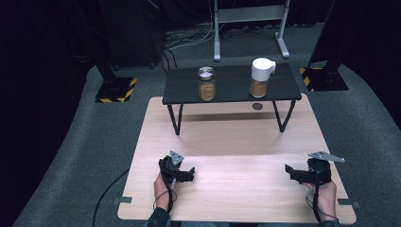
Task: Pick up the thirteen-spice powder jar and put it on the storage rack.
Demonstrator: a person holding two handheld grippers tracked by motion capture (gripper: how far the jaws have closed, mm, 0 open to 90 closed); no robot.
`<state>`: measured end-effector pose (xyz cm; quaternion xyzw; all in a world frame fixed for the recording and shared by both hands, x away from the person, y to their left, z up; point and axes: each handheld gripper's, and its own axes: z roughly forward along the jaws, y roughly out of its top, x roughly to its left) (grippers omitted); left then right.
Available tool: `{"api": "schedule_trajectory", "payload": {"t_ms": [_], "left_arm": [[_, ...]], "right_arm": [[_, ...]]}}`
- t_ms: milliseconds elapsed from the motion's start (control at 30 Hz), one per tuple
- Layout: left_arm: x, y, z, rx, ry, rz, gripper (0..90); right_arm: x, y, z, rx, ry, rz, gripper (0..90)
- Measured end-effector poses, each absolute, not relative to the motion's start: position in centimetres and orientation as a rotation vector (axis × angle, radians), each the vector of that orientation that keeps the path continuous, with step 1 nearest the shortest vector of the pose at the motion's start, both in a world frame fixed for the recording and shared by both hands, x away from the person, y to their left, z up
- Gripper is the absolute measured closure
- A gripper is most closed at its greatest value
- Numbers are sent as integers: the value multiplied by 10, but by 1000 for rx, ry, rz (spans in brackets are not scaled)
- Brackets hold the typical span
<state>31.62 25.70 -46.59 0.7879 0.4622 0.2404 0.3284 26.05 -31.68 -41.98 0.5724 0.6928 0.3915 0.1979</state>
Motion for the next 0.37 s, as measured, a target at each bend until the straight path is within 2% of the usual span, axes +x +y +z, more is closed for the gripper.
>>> {"api": "schedule_trajectory", "payload": {"t_ms": [200, 367], "left_arm": [[316, 257, -466, 2060, 1210, 631, 14], [316, 257, -466, 2060, 1210, 633, 14]], "right_arm": [[259, -316, -424, 1590, 1947, 1112, 0], [254, -310, -450, 1570, 1930, 1138, 0]]}}
